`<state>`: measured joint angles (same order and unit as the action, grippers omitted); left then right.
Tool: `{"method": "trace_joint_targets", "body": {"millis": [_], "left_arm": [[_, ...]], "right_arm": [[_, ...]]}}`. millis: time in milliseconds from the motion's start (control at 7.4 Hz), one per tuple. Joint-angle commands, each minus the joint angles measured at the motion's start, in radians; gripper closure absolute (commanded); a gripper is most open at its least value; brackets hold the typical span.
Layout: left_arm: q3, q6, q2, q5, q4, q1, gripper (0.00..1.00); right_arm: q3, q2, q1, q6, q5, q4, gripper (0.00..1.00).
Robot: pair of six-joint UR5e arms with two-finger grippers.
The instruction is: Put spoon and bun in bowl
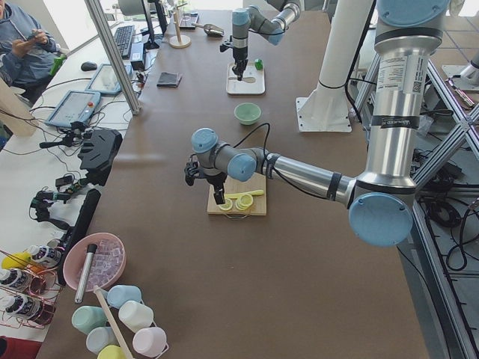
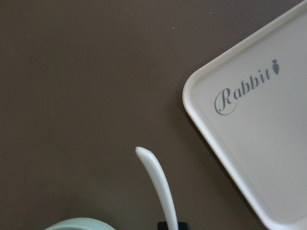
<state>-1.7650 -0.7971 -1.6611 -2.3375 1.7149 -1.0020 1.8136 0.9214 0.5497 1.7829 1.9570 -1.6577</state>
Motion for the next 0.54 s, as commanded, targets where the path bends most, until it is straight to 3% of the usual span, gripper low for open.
{"method": "trace_joint_targets", "body": {"millis": [0, 405], "left_arm": [[0.004, -0.099, -0.037, 0.035, 0.0, 0.081, 0.02], [0.006, -0.207, -0.1, 0.033, -0.006, 0.124, 0.02]], "right_arm": [[-0.005, -0.117, -0.117, 0.188, -0.135, -0.071, 1.0], [-0.081, -0.171, -0.168, 0.266, -0.269, -0.071, 1.0]]}}
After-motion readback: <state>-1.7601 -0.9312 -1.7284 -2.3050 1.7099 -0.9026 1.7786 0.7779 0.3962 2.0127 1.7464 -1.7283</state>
